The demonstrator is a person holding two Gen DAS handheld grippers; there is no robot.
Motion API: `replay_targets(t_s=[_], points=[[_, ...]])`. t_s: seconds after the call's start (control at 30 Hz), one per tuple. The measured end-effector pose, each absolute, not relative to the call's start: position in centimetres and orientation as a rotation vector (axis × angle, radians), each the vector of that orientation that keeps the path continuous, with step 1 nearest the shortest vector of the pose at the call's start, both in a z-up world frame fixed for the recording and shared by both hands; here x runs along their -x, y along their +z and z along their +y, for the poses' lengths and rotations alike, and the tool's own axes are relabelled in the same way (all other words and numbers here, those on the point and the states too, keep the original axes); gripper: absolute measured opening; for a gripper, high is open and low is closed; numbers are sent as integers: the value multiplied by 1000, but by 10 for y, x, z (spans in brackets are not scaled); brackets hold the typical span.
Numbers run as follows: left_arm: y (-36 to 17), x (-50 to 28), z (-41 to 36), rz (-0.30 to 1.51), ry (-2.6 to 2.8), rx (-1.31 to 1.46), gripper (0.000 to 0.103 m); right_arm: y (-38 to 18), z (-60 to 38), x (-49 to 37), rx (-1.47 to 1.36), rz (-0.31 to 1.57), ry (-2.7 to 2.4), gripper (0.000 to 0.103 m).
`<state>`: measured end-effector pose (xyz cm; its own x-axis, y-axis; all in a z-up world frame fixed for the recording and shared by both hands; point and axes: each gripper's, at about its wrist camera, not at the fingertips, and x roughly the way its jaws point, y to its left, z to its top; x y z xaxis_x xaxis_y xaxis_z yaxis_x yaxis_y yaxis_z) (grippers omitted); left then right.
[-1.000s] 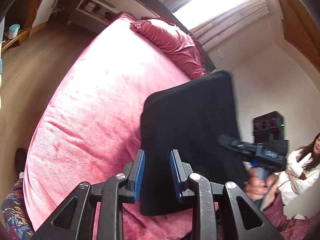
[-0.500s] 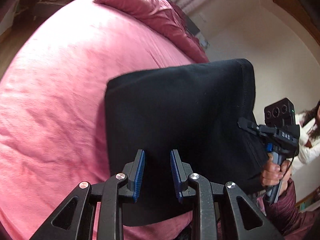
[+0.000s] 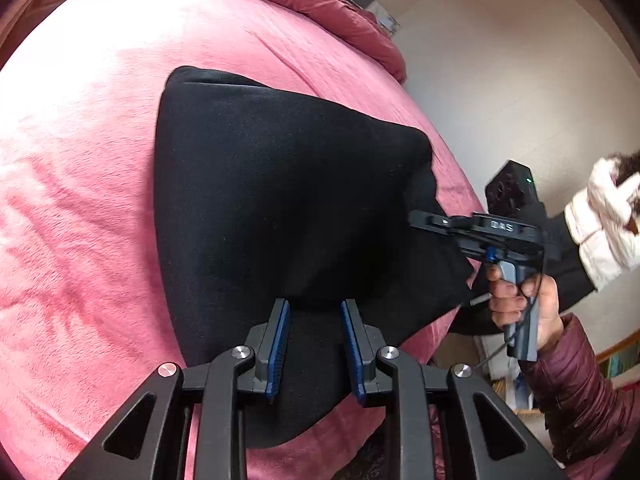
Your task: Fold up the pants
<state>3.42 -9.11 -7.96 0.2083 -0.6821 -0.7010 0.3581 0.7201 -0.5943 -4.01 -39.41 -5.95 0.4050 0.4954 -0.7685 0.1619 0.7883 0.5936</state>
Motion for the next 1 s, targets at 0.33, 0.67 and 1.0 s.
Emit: replay_targets(t_s=[0.33, 0.67, 1.0], points=[[-79, -50, -97, 1161, -734, 345, 27, -38, -428, 80, -690, 1061, 153, 25], [-69, -39, -62, 1077, -707, 416, 28, -27, -401, 149, -872, 1046, 219, 25], [-63, -32, -44, 1047, -674, 407, 28, -57, -397, 135, -998, 1022, 95, 25]])
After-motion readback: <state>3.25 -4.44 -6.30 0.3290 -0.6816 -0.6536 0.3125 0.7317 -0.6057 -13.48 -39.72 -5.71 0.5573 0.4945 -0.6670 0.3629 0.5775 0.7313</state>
